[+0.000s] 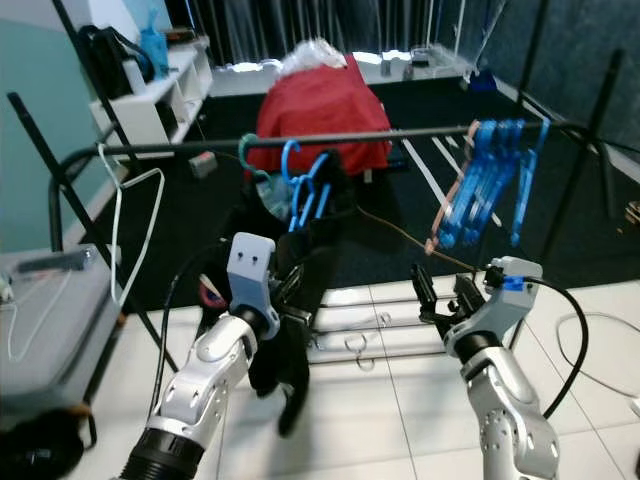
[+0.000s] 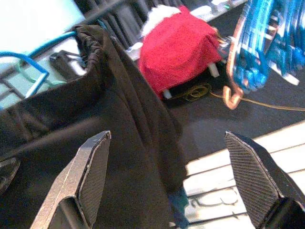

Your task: Hang hanger

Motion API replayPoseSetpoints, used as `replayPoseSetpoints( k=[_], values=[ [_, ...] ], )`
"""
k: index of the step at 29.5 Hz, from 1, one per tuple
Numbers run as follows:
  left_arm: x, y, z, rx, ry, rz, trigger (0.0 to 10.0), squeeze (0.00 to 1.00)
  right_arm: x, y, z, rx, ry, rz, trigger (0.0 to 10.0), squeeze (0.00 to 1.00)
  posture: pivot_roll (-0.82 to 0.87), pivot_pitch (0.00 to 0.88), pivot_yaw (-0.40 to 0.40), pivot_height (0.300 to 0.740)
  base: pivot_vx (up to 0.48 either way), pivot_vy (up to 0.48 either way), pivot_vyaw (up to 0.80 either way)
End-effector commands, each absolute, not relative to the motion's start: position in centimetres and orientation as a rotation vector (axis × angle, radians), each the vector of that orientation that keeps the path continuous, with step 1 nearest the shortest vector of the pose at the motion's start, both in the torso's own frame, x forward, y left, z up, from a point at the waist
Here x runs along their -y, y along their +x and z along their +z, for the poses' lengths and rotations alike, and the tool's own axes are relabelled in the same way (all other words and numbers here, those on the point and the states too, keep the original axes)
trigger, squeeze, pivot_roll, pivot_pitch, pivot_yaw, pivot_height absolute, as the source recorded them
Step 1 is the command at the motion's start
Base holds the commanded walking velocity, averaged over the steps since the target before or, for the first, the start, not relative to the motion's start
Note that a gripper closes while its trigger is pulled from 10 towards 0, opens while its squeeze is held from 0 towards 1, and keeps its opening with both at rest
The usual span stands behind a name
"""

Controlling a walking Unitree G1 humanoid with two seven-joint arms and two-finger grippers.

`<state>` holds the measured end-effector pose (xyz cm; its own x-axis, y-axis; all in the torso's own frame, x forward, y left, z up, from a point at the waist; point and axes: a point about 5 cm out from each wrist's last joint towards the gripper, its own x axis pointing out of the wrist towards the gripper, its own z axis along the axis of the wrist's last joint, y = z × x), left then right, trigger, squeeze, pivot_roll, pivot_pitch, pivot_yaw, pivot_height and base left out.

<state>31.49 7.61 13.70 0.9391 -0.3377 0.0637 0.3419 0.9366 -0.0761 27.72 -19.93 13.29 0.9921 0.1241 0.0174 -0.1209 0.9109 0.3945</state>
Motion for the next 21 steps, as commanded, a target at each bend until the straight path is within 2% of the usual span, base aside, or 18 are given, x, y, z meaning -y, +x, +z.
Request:
replayPoseSetpoints(
  k=[1,12,21],
  values=[
    [-6.9,31.7,14.8,0.098,-0.101,-0.370,10.0,0.00,20.6,27.7,13.3,-0.002,0.397,0.088,10.0,0.00,-0.24,0.000,0.040,0.740,0.480,0.000,0.00],
    [-5.4,31.8,14.2,0.049,-0.111,-0.412,10.0,0.00,20.5,27.9,13.3,-0.007,0.406,0.079,10.0,0.00,-0.24,0.000,0.037,0.740,0.342,0.000,0.00],
    [-5.2,32.1,13.5,-0.018,-0.131,-0.333,10.0,0.00,20.4,28.0,13.3,-0.006,0.407,0.077,10.0,0.00,-0.24,0.000,0.038,0.740,0.000,0.000,0.00]
  ],
)
